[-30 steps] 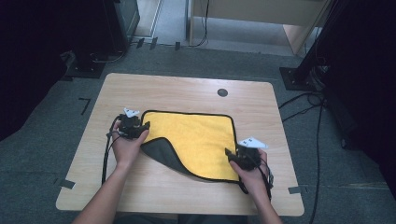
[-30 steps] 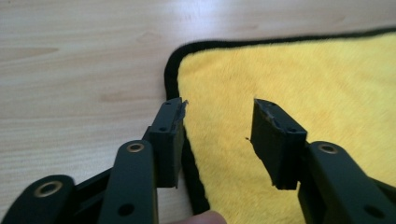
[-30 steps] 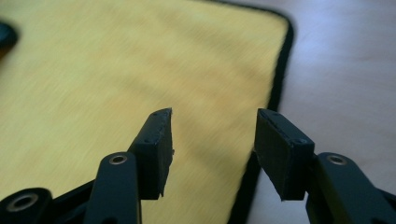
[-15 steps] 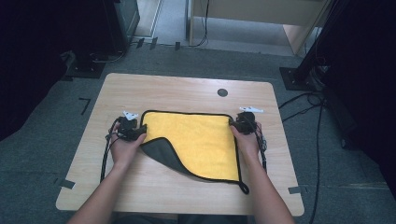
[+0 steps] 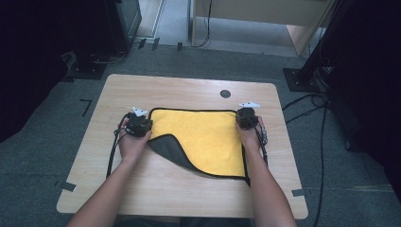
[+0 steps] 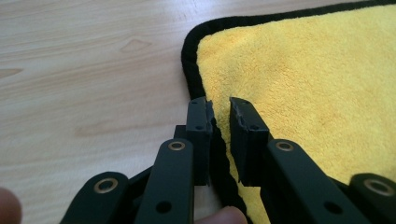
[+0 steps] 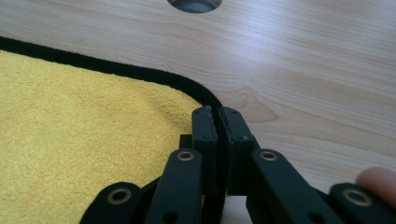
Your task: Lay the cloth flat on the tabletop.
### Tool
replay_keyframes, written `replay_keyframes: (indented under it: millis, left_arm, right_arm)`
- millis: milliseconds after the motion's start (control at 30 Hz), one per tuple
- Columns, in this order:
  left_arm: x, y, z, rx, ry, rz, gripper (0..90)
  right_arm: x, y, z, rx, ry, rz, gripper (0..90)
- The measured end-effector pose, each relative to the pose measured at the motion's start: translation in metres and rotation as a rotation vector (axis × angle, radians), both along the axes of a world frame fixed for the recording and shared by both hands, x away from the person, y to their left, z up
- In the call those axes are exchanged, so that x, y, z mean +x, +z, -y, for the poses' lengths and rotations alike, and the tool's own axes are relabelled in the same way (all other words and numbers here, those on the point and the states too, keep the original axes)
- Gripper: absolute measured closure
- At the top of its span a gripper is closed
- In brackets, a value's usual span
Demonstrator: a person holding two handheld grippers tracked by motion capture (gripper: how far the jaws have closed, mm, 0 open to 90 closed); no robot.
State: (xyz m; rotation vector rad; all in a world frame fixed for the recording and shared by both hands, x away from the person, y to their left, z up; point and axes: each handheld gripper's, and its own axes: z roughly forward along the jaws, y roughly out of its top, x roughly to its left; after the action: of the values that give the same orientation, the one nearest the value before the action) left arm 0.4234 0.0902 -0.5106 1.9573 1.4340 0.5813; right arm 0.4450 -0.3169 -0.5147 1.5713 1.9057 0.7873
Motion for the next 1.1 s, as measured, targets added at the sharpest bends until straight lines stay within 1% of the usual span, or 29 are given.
replay_keyframes:
  millis: [33, 67, 100, 133, 167, 200, 233, 267, 300, 333, 367, 400, 433, 500, 533, 567, 600, 633, 667, 733, 767, 800, 833, 867, 900, 933, 967, 1000, 1100]
  left_arm:
    - [0.002, 0.001, 0.001, 0.011, 0.014, -0.004, 74.5]
    - [0.003, 0.002, 0.002, 0.013, 0.029, -0.001, 69.4]
    - [0.003, 0.003, 0.001, 0.0, 0.032, 0.0, 67.8]
    - [0.003, 0.003, 0.001, 0.0, 0.032, 0.0, 67.2]
    - [-0.001, 0.008, -0.001, -0.028, 0.021, 0.019, 65.4]
    - [-0.001, 0.008, -0.001, -0.028, 0.021, 0.019, 63.7]
    - [-0.009, 0.015, 0.0, -0.059, -0.002, 0.053, 62.5]
    - [-0.014, 0.02, 0.001, -0.075, -0.02, 0.068, 61.7]
    - [-0.017, 0.022, 0.002, -0.084, -0.032, 0.074, 61.2]
    - [-0.023, 0.025, 0.005, -0.096, -0.051, 0.083, 61.0]
    - [-0.026, 0.026, 0.007, -0.099, -0.065, 0.086, 60.9]
    - [-0.03, 0.027, 0.011, -0.098, -0.083, 0.09, 60.7]
    - [-0.034, 0.028, 0.015, -0.1, -0.097, 0.091, 61.0]
    - [-0.04, 0.026, 0.023, -0.123, -0.156, 0.093, 62.6]
    - [-0.043, 0.024, 0.028, -0.117, -0.187, 0.087, 62.7]
    - [-0.044, 0.02, 0.033, -0.101, -0.206, 0.075, 62.4]
    - [-0.045, 0.015, 0.039, -0.068, -0.216, 0.053, 61.1]
    - [-0.045, 0.012, 0.041, -0.05, -0.217, 0.035, 58.0]
    - [-0.045, 0.009, 0.043, -0.036, -0.222, 0.014, 56.9]
    - [-0.045, 0.005, 0.044, -0.058, -0.22, -0.012, 56.1]
    - [-0.046, 0.004, 0.045, -0.048, -0.216, -0.023, 57.3]
    - [-0.048, 0.003, 0.045, -0.025, -0.209, -0.034, 60.9]
    - [-0.05, 0.004, 0.044, -0.023, -0.22, -0.034, 68.0]
    - [-0.054, 0.005, 0.043, -0.035, -0.238, -0.03, 78.8]
    - [-0.056, 0.007, 0.042, -0.028, -0.248, -0.024, 88.5]
    - [-0.059, 0.009, 0.041, -0.034, -0.263, -0.019, 89.2]
    - [-0.062, 0.011, 0.038, -0.056, -0.285, -0.02, 89.8]
    - [-0.067, 0.014, 0.036, -0.066, -0.301, -0.011, 89.9]
    - [-0.085, 0.02, 0.023, -0.085, -0.341, 0.031, 89.9]
  right_arm:
    - [0.001, 0.001, 0.002, 0.017, -0.02, -0.01, 70.1]
    - [0.001, 0.002, 0.006, 0.043, -0.05, -0.025, 62.1]
    - [-0.001, 0.003, 0.01, 0.088, -0.069, -0.039, 53.3]
    - [-0.001, 0.003, 0.01, 0.088, -0.069, -0.039, 53.3]
    - [-0.014, 0.007, 0.018, 0.167, -0.085, -0.021, 43.0]
    - [-0.014, 0.007, 0.018, 0.167, -0.085, -0.021, 43.0]
    - [-0.031, 0.012, 0.02, 0.183, -0.078, 0.001, 37.2]
    - [-0.037, 0.013, 0.02, 0.189, -0.073, 0.002, 35.3]
    - [-0.049, 0.013, 0.018, 0.2, -0.065, 0.0, 33.6]
    - [-0.057, 0.014, 0.016, 0.199, -0.056, -0.01, 32.3]
    - [-0.068, 0.013, 0.012, 0.186, -0.032, -0.023, 30.8]
    - [-0.075, 0.012, 0.01, 0.178, -0.016, -0.03, 29.3]
    - [-0.083, 0.011, 0.006, 0.17, 0.011, -0.047, 27.8]
    - [-0.096, 0.007, 0.001, 0.135, 0.051, -0.071, 25.9]
    - [-0.101, 0.005, -0.002, 0.107, 0.067, -0.078, 25.9]
    - [-0.105, 0.002, -0.004, 0.074, 0.064, -0.077, 25.0]
    - [-0.109, -0.001, -0.005, 0.064, 0.059, -0.063, 25.2]
    - [-0.112, -0.003, -0.005, 0.072, 0.056, -0.042, 25.4]
    - [-0.114, -0.004, -0.005, 0.075, 0.054, -0.03, 25.3]
    - [-0.117, -0.007, -0.005, 0.083, 0.044, -0.001, 25.2]
    - [-0.119, -0.008, -0.005, 0.085, 0.039, 0.012, 25.3]
    - [-0.119, -0.009, -0.006, 0.084, 0.037, 0.015, 25.3]
    - [-0.12, -0.008, -0.006, 0.083, 0.036, 0.015, 25.3]
    - [-0.12, -0.009, -0.006, 0.085, 0.034, 0.015, 25.3]
    - [-0.12, -0.009, -0.006, 0.085, 0.034, 0.015, 25.4]
    - [-0.12, -0.009, -0.006, 0.085, 0.035, 0.016, 25.9]
    - [-0.12, -0.009, -0.006, 0.084, 0.036, 0.017, 26.5]
    - [-0.12, -0.008, -0.006, 0.084, 0.036, 0.017, 26.7]
    - [-0.12, -0.008, -0.006, 0.084, 0.033, 0.017, 26.7]
